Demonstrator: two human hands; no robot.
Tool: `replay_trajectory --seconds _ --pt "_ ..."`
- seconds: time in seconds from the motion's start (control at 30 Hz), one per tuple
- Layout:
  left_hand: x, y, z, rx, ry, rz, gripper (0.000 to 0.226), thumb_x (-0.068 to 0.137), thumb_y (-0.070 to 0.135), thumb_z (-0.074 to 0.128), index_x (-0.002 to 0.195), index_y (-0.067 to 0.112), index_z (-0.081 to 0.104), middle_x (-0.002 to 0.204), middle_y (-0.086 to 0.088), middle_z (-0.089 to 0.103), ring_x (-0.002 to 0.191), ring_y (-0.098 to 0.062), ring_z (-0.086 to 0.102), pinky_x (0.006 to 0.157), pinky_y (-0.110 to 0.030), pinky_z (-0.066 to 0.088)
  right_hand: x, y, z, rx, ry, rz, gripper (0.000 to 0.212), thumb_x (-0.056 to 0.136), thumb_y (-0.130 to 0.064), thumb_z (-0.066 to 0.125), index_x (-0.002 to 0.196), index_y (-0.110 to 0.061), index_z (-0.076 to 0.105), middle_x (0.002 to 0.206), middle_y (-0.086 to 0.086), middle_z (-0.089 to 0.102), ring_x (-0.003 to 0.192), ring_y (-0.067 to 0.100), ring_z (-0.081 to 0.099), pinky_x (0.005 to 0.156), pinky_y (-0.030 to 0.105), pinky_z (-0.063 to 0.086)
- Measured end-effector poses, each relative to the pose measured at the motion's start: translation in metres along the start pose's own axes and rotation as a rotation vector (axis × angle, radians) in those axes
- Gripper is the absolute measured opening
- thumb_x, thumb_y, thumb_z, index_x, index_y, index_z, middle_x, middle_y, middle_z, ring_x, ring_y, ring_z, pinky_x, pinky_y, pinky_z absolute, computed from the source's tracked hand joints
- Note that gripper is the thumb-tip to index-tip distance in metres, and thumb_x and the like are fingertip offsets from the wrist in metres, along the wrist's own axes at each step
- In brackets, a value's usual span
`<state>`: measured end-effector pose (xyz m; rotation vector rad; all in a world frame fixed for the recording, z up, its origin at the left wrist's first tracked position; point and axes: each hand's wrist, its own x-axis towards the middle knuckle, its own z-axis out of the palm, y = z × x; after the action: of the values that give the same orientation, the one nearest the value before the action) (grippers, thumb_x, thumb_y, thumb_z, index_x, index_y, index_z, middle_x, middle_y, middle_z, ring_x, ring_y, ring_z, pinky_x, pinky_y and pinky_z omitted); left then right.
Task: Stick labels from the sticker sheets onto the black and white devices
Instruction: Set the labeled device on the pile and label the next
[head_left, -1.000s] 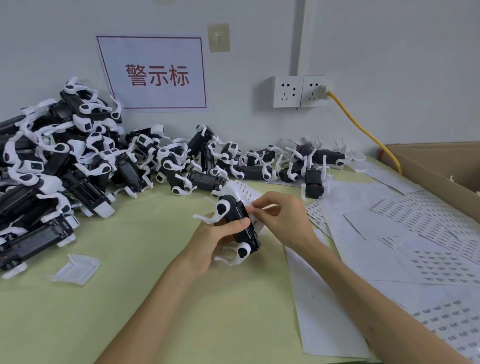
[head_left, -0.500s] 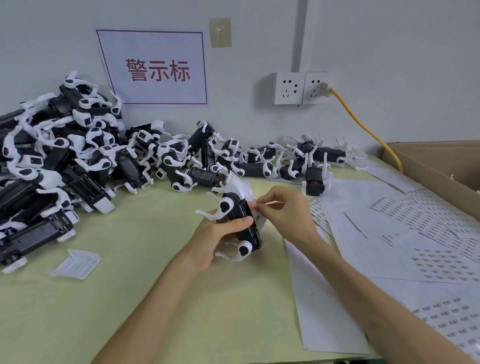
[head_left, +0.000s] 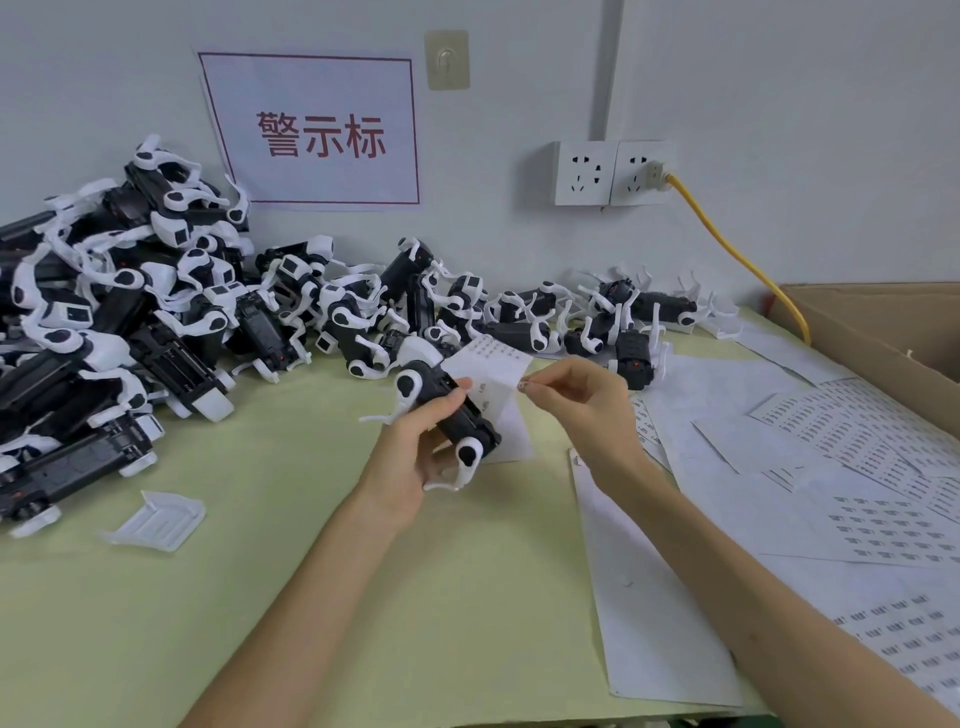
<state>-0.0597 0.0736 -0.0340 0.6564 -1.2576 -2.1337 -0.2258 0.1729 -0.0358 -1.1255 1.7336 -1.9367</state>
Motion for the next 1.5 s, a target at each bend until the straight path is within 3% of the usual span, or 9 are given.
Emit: replay_trajectory --seconds 0.1,0.27,0.47,0.57,0.77,1.0,1.13,1.23,1.5 --pt "0.004 0.001 -0.005 -0.034 0.203 0.066 0.033 0.077 0.026 0.081 0.11 0.025 0.077 0.089 -0.004 0.071 0.064 -0.02 0.066 0.038 -0.021 0.039 0.001 -0.003 -0.003 0.112 -0.011 0.044 0.014 0.083 0.004 0.075 0.086 -0.008 0.068 0.081 0.011 0.077 0.085 0.023 0.075 0.079 0.031 0.057" --pt "0.007 0.004 -0.016 -0.006 0.575 0.268 0.01 0.082 0.023 0.08 0.084 0.02 0.07 0.068 0.012 0.069 0.053 -0.002 0.06 0.051 -0.02 0.048 -0.002 -0.006 -0.002 0.122 -0.052 0.104 0.021 0.088 0.001 0.07 0.103 -0.014 0.071 0.084 0.007 0.079 0.086 0.017 0.075 0.074 0.023 0.056" --pt "-0.009 0.014 -0.003 -0.235 -0.06 0.174 0.019 0.088 0.027 0.066 0.093 0.013 0.076 0.107 -0.01 0.074 0.095 -0.022 0.071 0.067 -0.031 0.059 0.0 -0.009 -0.005 0.329 -0.237 0.269 0.02 0.093 -0.006 0.066 0.1 -0.02 0.079 0.095 0.006 0.074 0.077 0.017 0.064 0.071 0.027 0.045" --pt "-0.015 0.013 0.004 -0.232 -0.195 0.097 0.033 0.087 0.029 0.061 0.109 0.005 0.068 0.134 -0.019 0.066 0.126 -0.029 0.063 0.058 -0.03 0.058 -0.001 -0.008 -0.004 0.33 -0.308 0.27 0.02 0.094 -0.008 0.065 0.101 -0.02 0.079 0.096 0.005 0.072 0.076 0.017 0.062 0.069 0.026 0.045" --pt "-0.021 0.014 0.006 -0.24 -0.249 0.106 0.028 0.081 0.029 0.067 0.095 0.007 0.078 0.11 -0.015 0.075 0.097 -0.029 0.074 0.046 -0.028 0.054 -0.002 -0.008 -0.002 0.303 -0.33 0.269 0.019 0.092 -0.009 0.067 0.099 -0.023 0.08 0.095 0.005 0.074 0.074 0.017 0.062 0.067 0.023 0.046" --pt "-0.017 0.014 0.004 -0.227 -0.239 0.124 0.036 0.092 0.03 0.055 0.117 0.004 0.059 0.138 -0.022 0.062 0.133 -0.039 0.057 0.087 -0.039 0.055 -0.004 -0.006 0.0 0.123 -0.299 0.229 0.026 0.096 -0.006 0.061 0.111 -0.02 0.077 0.091 0.004 0.074 0.073 0.019 0.06 0.07 0.028 0.046" --pt "-0.02 0.016 0.009 -0.275 -0.18 0.14 0.031 0.089 0.027 0.057 0.108 0.004 0.067 0.134 -0.018 0.065 0.119 -0.031 0.066 0.051 -0.026 0.055 -0.005 -0.005 0.002 0.151 -0.295 0.216 0.023 0.095 -0.006 0.063 0.11 -0.016 0.078 0.09 0.005 0.074 0.073 0.019 0.059 0.066 0.025 0.046" --pt "-0.02 0.016 0.01 -0.256 -0.139 0.148 0.03 0.086 0.029 0.058 0.094 0.008 0.077 0.118 -0.018 0.069 0.1 -0.025 0.072 0.055 -0.028 0.057 -0.003 -0.005 0.0 0.225 -0.277 0.238 0.024 0.095 -0.006 0.063 0.105 -0.02 0.08 0.09 0.004 0.073 0.071 0.017 0.059 0.066 0.024 0.045" --pt "-0.022 0.014 0.011 -0.256 -0.185 0.092 0.035 0.09 0.028 0.055 0.113 0.003 0.063 0.138 -0.026 0.06 0.111 -0.035 0.063 0.042 -0.025 0.051 -0.002 -0.005 -0.002 0.281 -0.292 0.27 0.023 0.094 -0.007 0.064 0.109 -0.017 0.078 0.093 0.007 0.073 0.071 0.017 0.059 0.067 0.025 0.045"
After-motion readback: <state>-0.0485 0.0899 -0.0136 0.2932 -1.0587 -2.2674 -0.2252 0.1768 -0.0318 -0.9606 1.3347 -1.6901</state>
